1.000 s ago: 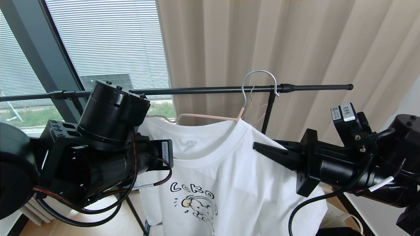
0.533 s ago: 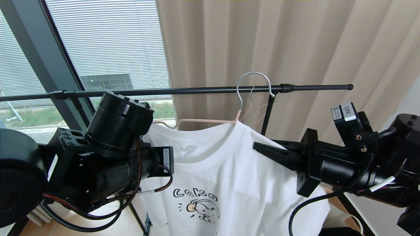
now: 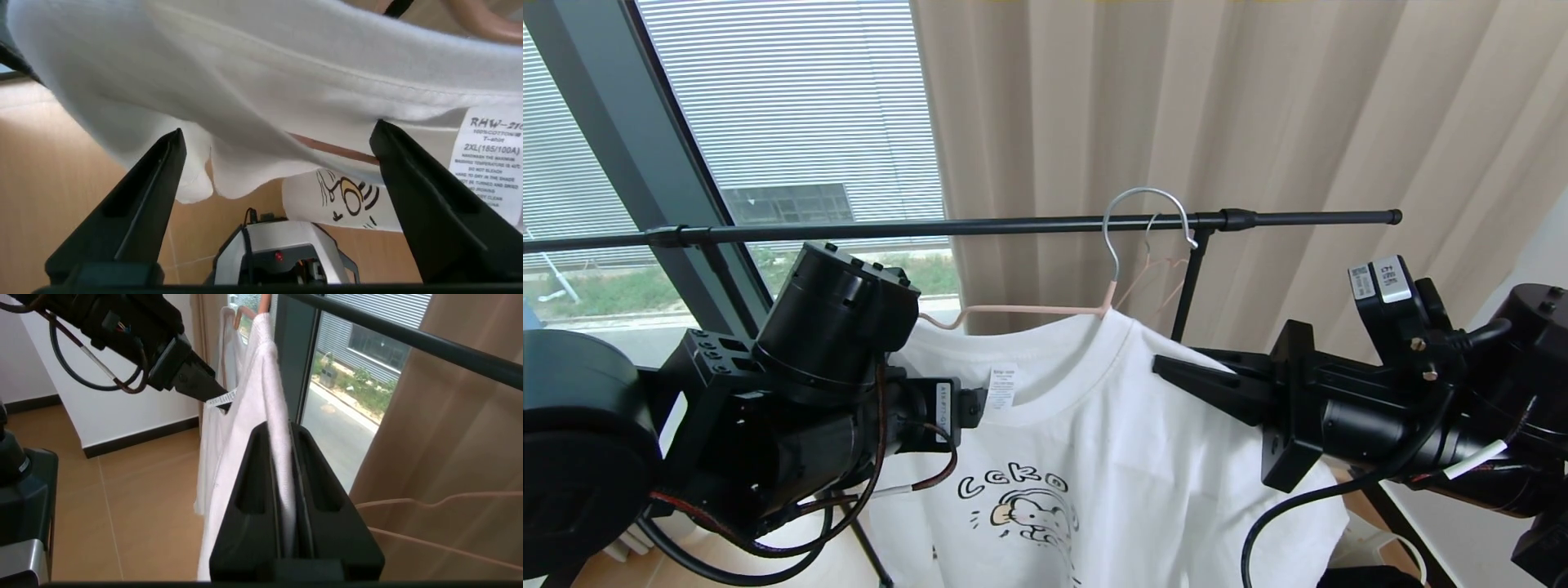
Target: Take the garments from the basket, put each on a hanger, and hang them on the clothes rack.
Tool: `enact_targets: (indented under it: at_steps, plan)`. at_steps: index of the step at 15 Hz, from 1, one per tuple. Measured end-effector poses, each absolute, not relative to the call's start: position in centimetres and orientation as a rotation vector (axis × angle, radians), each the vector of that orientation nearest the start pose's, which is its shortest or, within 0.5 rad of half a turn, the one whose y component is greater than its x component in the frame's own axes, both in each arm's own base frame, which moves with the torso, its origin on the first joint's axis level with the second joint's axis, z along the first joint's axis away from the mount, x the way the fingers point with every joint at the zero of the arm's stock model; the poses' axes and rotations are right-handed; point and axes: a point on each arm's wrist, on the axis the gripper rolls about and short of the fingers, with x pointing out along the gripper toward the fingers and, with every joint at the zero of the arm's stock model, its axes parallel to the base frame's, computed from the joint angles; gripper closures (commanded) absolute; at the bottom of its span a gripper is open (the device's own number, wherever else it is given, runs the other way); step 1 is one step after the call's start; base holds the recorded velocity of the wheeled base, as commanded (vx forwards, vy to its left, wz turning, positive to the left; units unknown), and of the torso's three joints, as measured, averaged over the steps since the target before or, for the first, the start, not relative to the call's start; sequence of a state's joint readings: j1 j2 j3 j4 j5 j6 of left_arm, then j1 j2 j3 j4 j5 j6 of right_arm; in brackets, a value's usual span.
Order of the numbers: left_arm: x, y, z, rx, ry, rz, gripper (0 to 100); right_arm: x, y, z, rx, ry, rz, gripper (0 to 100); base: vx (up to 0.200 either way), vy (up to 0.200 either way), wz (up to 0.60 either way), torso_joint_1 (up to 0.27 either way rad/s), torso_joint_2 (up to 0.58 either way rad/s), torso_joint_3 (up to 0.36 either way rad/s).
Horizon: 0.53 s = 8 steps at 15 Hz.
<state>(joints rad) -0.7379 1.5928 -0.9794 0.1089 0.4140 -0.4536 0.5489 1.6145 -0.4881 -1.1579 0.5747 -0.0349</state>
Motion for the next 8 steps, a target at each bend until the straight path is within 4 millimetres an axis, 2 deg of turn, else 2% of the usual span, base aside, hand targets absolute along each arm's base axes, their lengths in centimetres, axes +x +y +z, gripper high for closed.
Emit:
enact_targets:
  at_steps: [8]
  plan:
    - [19.9, -17.5, 21.3, -0.067, 0.606, -0.193, 0, 21.3, 14.3, 17.5, -0.035, -0.044, 1.116, 100, 0.000, 0.000, 0.00, 0.000, 0.00, 0.000]
